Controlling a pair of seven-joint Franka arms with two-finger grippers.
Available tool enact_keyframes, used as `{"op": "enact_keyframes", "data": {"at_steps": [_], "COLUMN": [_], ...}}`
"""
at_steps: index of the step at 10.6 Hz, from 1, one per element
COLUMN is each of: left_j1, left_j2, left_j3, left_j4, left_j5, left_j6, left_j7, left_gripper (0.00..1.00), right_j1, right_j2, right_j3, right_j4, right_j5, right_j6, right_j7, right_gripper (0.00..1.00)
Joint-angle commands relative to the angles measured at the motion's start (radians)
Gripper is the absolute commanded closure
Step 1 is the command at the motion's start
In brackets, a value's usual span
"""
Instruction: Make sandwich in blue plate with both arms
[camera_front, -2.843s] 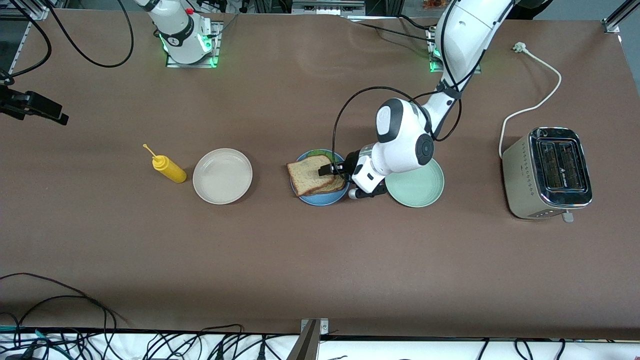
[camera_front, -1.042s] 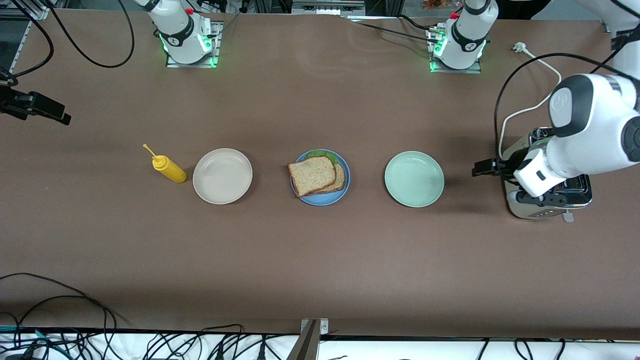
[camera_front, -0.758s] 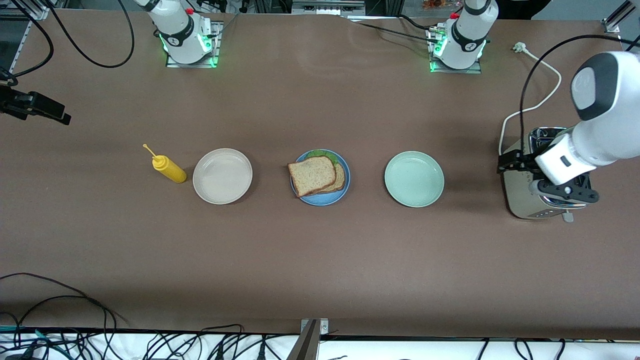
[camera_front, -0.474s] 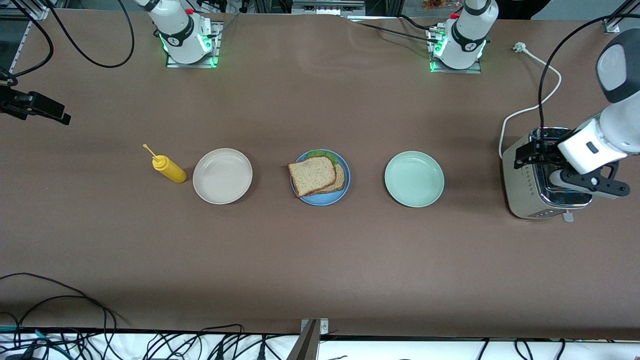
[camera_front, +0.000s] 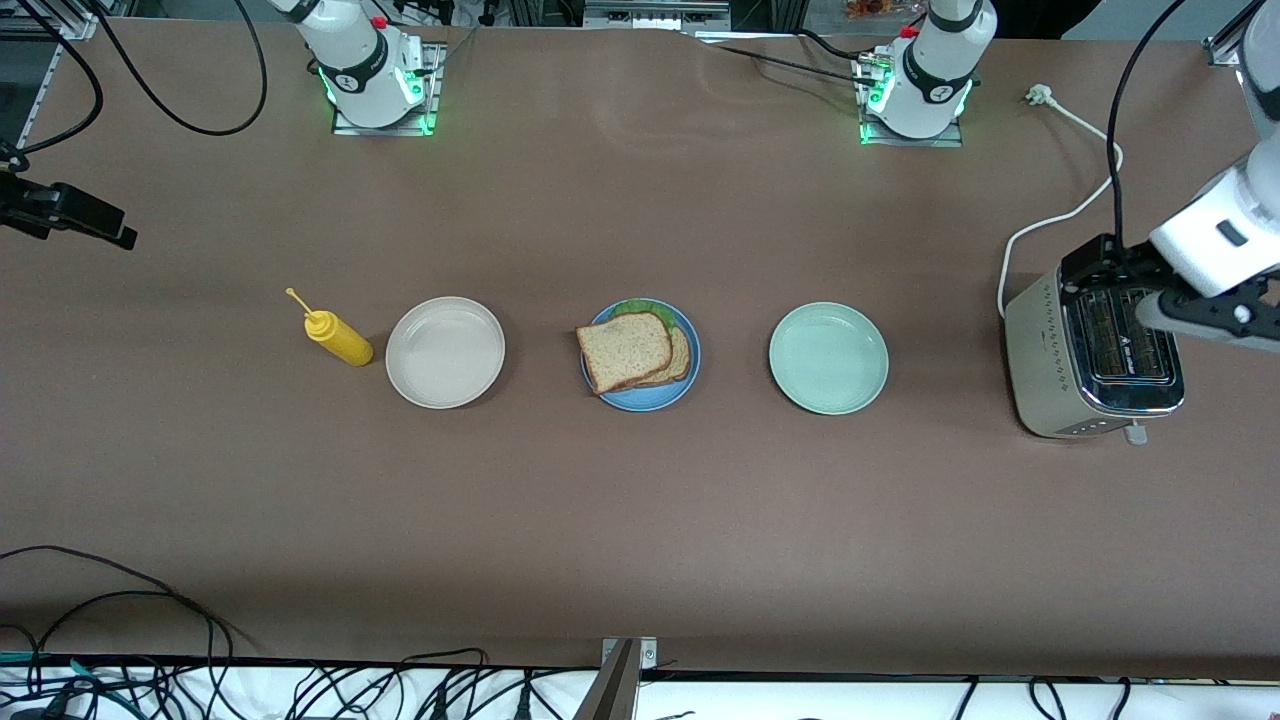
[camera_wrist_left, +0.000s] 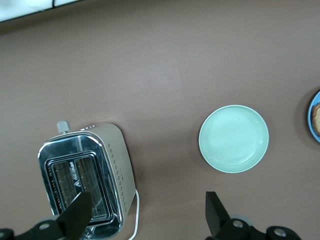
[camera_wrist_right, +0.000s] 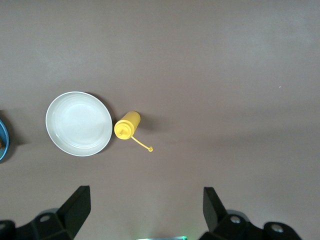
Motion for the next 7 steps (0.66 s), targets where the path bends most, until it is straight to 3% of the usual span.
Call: {"op": "enact_keyframes", "data": {"at_steps": [1,7], "left_j1": [0.047,0.049], "left_j2": [-0.074,-0.125], "left_j3": [-0.046,-0.066], "left_j4": [-0.001,-0.03], "left_j5": [0.018,0.012], "left_j6": [-0.026,-0.026], "left_j7": [-0.059,-0.16], "left_gripper": [0.0,0.0], "right_j1": [-0.006,-0.008], "right_j2": [0.007,0.007], "right_j3": [0.004,-0.004], "right_j4": [0.026,0.026], "right_j5": [-0.008,-0.007], "right_j6": [-0.017,-0.012], "right_j7": [0.001,-0.002], "right_gripper": [0.0,0.0]}}
